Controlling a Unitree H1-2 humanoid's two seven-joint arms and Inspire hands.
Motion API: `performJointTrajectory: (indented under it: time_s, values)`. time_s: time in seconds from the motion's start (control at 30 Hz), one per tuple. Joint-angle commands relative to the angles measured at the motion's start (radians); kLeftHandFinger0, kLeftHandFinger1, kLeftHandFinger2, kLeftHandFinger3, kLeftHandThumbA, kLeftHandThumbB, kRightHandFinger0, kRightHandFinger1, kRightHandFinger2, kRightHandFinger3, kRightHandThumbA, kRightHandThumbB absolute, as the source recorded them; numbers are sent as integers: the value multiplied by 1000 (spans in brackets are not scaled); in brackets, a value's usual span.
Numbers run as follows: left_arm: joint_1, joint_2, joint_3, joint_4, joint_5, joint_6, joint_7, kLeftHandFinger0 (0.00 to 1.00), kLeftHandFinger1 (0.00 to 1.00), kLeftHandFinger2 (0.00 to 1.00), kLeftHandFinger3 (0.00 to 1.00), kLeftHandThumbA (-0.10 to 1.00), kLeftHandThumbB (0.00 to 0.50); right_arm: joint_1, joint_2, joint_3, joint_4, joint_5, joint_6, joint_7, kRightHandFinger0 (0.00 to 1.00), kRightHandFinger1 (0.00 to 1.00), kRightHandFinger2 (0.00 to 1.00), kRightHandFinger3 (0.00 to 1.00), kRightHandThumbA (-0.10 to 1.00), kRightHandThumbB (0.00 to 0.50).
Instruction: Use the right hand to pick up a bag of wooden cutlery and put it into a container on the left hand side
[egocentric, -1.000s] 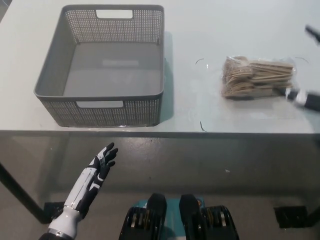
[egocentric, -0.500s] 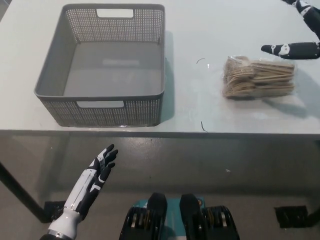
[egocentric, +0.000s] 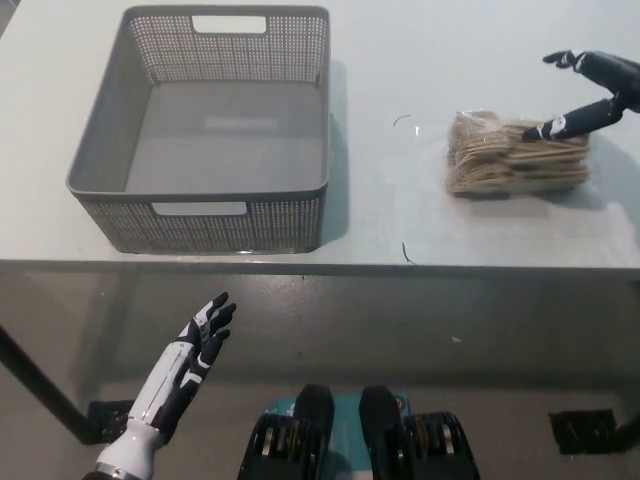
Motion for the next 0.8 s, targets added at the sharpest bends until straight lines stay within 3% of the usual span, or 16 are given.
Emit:
performJointTrajectory:
  time_s: [0.0,0.77]
  values:
    - [-5,14,3,-22,-15,-39,-19,1000,1000,1000,1000,919,106,-78,-13,14,32,-27,-62,28,1000,1000,1000,1000,928,500]
    - [-20,22,-1,-24,-6,-26,-25,1000,1000,1000,1000,919,122,-177,-52,43,101,-62,-109,124,1000,1000,1000,1000,867,500]
